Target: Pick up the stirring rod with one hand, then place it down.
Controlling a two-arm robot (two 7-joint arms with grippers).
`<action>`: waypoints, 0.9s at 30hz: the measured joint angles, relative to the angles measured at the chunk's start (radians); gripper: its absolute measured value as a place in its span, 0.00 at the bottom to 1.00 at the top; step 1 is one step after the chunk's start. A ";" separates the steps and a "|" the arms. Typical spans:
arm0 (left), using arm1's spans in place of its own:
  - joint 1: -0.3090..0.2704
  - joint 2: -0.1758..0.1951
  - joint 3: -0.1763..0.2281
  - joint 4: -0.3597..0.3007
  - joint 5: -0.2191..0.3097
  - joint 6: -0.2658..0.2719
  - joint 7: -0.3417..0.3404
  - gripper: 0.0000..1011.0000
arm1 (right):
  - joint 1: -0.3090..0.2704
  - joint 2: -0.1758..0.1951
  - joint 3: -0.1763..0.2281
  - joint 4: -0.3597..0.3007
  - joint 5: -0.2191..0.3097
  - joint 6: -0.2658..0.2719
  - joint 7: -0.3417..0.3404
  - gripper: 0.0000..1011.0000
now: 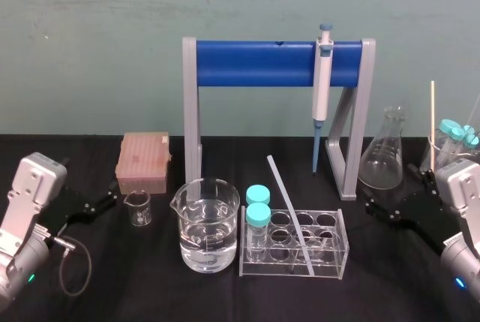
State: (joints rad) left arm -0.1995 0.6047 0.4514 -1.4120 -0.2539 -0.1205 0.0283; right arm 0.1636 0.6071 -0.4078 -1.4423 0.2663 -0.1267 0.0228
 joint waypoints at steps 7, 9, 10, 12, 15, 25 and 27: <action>0.000 0.000 0.000 0.000 0.000 0.000 0.000 0.99 | -0.003 -0.001 0.004 -0.003 -0.007 0.000 0.000 0.99; 0.000 0.000 0.000 0.000 0.000 0.000 0.000 0.99 | -0.003 -0.002 0.004 -0.003 -0.007 0.000 0.000 0.99; 0.000 0.000 0.000 0.000 0.000 0.000 0.000 0.99 | -0.003 -0.002 0.004 -0.003 -0.007 0.000 0.000 0.99; 0.000 0.000 0.000 0.000 0.000 0.000 0.000 0.99 | -0.003 -0.002 0.004 -0.003 -0.007 0.000 0.000 0.99; 0.000 0.000 0.000 0.000 0.000 0.000 0.000 0.99 | -0.005 -0.002 0.008 -0.004 -0.007 -0.002 0.005 0.99; 0.000 0.000 0.000 0.000 0.000 0.000 0.000 0.99 | -0.093 0.052 0.050 -0.109 0.077 0.004 0.128 0.99; 0.000 0.000 0.000 0.000 0.000 0.000 0.000 0.99 | -0.111 0.057 0.059 -0.133 0.105 0.012 0.157 0.99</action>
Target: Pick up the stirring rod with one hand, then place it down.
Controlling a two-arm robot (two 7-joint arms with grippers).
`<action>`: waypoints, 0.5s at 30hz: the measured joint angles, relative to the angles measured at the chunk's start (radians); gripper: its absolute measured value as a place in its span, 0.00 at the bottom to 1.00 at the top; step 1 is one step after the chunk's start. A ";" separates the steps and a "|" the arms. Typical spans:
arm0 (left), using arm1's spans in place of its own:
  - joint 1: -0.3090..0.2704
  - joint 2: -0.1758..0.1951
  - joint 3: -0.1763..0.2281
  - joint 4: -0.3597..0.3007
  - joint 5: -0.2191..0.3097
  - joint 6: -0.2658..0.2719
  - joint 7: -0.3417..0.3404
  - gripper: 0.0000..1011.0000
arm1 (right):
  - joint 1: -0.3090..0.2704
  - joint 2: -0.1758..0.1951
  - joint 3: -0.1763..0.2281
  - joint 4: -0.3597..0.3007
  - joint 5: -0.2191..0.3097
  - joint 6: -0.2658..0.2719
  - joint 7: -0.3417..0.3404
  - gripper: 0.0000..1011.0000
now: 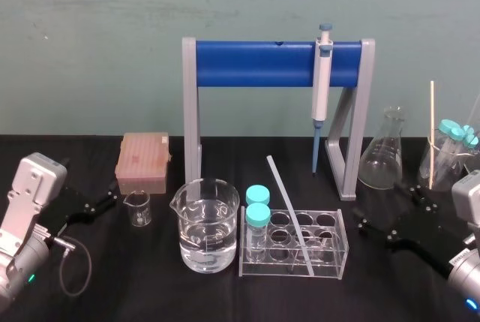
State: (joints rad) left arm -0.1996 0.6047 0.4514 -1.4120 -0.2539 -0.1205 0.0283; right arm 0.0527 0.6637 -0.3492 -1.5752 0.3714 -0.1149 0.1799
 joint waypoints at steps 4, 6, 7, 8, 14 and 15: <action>0.000 0.000 0.000 0.000 0.000 0.000 0.000 0.99 | -0.009 -0.003 0.005 -0.025 0.046 0.010 0.062 0.99; 0.000 0.000 0.000 0.000 0.000 0.000 0.000 0.99 | -0.005 -0.008 0.004 -0.029 0.064 0.015 0.092 0.99; 0.000 0.000 0.000 0.000 0.000 0.000 0.000 0.99 | 0.004 -0.015 0.000 -0.032 0.080 0.019 0.123 0.99; 0.000 0.000 0.000 0.000 0.000 0.000 0.000 0.99 | 0.009 -0.019 -0.003 -0.032 0.086 0.022 0.137 0.99; 0.000 0.000 0.000 0.000 0.000 0.000 0.000 0.99 | 0.061 -0.058 -0.029 -0.015 0.115 0.045 0.232 0.99; 0.000 0.000 0.000 0.000 0.000 0.000 0.000 0.99 | 0.069 -0.063 -0.033 -0.010 0.115 0.048 0.242 0.99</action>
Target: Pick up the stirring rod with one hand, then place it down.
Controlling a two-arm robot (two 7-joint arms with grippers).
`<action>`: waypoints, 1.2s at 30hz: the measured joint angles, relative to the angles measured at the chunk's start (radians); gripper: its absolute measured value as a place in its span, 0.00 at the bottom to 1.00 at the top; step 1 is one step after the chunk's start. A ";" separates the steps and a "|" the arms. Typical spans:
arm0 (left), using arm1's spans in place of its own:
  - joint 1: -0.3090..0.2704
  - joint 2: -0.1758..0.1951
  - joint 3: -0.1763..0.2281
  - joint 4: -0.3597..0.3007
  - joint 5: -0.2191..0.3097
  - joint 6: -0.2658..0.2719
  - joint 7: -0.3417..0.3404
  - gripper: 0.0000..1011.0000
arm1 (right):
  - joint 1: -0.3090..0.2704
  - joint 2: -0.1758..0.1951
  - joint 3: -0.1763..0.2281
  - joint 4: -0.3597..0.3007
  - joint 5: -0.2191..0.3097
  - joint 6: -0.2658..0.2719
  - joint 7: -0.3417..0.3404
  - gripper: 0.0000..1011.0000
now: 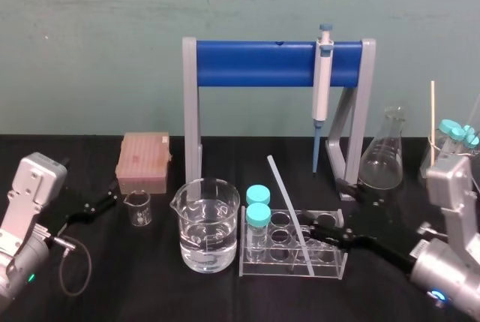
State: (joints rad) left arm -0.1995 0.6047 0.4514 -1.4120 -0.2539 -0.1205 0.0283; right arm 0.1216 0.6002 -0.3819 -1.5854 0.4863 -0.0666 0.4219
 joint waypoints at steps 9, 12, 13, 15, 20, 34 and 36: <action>0.000 0.000 0.000 0.000 0.000 0.000 0.000 0.99 | 0.079 -0.079 -0.029 0.077 -0.008 0.044 0.049 0.99; 0.000 0.000 0.000 0.000 0.000 0.000 0.000 0.99 | 0.104 -0.112 -0.033 0.107 -0.009 0.059 0.049 0.99; 0.000 0.000 0.000 0.000 0.000 0.000 0.000 0.99 | 0.111 -0.121 -0.034 0.114 -0.009 0.061 0.049 0.99; 0.000 0.000 0.000 0.000 0.000 0.000 0.000 0.99 | 0.130 -0.144 -0.037 0.139 -0.009 0.067 0.051 0.99; 0.000 0.000 0.000 0.000 0.000 0.000 0.000 0.99 | 0.166 -0.186 -0.047 0.183 -0.009 0.078 0.059 0.99; 0.000 0.000 0.000 0.000 0.000 0.000 0.000 0.99 | 0.209 -0.228 -0.063 0.247 -0.025 0.101 0.058 0.99; 0.000 0.000 0.000 0.000 0.000 0.000 0.000 0.99 | 0.209 -0.228 -0.063 0.247 -0.025 0.101 0.058 0.99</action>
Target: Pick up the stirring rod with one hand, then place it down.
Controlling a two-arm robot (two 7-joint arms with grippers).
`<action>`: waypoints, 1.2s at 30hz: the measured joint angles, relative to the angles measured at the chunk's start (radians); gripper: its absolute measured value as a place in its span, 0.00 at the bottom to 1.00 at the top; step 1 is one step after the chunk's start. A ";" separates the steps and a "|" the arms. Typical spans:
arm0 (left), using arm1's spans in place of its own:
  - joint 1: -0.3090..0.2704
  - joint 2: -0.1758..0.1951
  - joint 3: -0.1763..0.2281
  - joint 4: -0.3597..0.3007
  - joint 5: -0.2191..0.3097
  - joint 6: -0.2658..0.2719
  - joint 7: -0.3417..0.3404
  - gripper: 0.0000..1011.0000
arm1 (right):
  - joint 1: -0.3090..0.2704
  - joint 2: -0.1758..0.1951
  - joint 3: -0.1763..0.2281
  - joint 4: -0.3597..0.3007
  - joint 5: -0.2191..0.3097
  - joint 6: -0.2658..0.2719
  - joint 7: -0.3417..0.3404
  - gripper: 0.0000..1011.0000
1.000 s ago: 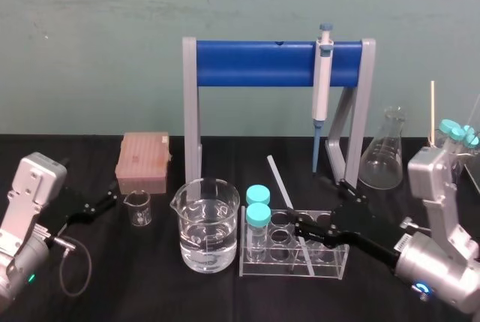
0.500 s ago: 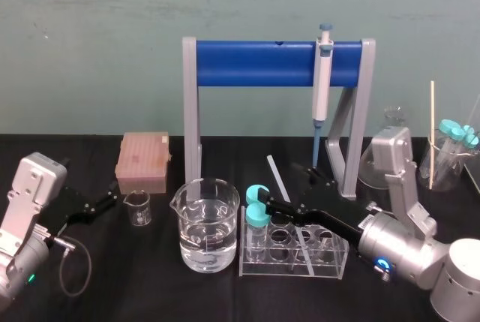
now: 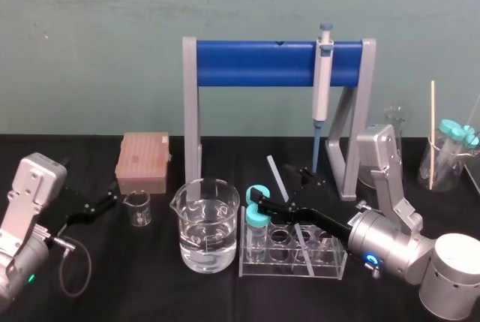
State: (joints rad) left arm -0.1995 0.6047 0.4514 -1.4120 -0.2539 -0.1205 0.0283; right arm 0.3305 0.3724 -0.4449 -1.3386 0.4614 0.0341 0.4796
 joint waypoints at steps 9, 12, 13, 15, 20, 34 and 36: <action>0.000 0.000 0.000 0.000 0.000 0.000 0.000 0.99 | -0.001 0.001 0.000 -0.002 0.001 0.000 0.000 0.96; 0.000 0.000 0.000 0.000 0.000 0.000 0.000 0.99 | -0.001 0.001 0.000 -0.003 0.002 0.000 0.000 0.91; 0.000 0.000 0.000 0.000 0.000 0.000 0.000 0.99 | -0.002 0.001 0.001 -0.003 0.002 0.000 0.000 0.86; 0.000 0.000 0.000 0.000 0.000 0.000 0.000 0.99 | -0.002 0.001 0.001 -0.003 0.002 0.000 0.000 0.83; 0.000 0.000 0.000 0.000 0.000 0.000 0.000 0.99 | -0.002 0.002 0.001 -0.004 0.003 -0.001 0.000 0.66; 0.000 0.000 0.000 0.000 0.000 0.000 0.000 0.99 | -0.002 0.002 0.002 -0.005 0.004 -0.001 0.000 0.22; 0.000 0.000 0.000 0.000 0.000 0.000 0.000 0.99 | -0.003 0.002 0.002 -0.005 0.004 -0.001 0.000 0.19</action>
State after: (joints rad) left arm -0.1995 0.6047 0.4514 -1.4120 -0.2539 -0.1205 0.0283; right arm 0.3280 0.3746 -0.4433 -1.3433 0.4655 0.0335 0.4798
